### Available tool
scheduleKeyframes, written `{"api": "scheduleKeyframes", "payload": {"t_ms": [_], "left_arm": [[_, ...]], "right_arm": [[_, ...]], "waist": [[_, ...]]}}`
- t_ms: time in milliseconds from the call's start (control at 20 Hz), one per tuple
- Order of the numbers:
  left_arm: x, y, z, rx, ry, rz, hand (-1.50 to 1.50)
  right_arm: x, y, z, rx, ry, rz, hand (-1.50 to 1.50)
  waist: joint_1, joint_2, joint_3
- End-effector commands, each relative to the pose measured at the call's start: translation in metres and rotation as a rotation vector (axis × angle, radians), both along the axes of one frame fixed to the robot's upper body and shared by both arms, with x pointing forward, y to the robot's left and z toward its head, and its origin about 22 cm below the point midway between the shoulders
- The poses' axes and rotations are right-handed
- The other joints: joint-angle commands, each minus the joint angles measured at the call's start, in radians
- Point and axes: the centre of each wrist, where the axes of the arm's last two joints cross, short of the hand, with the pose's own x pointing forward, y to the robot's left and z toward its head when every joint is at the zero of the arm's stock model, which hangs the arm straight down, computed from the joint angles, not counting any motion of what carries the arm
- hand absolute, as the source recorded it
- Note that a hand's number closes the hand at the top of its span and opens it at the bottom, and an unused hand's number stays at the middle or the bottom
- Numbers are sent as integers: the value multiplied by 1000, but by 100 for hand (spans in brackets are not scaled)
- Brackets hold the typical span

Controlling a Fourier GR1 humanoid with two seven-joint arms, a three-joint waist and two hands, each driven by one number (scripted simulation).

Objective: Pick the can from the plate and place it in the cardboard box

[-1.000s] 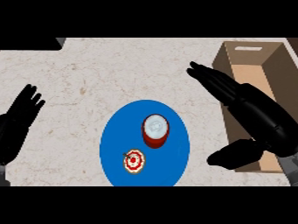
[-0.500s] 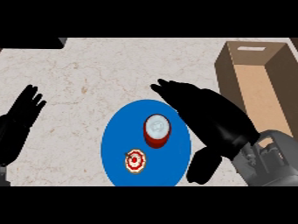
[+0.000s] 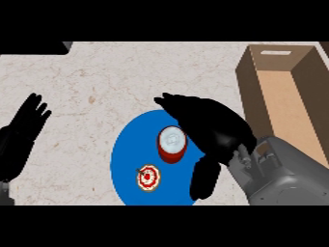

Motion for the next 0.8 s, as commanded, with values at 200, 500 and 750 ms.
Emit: {"api": "scheduleKeyframes", "payload": {"t_ms": [200,500,750], "left_arm": [[-13,-11,1,14,6,-7,0],[-5,10,2,0,12,-12,0],[1,3,-9,-9,17,5,0]], "right_arm": [[11,6,-16,-98,31,-52,-150],[2,6,-24,-53,2,0,-150],[-5,18,-26,-52,-34,0,-150]], "waist": [[5,0,1],[0,1,1],[-3,1,1]]}}
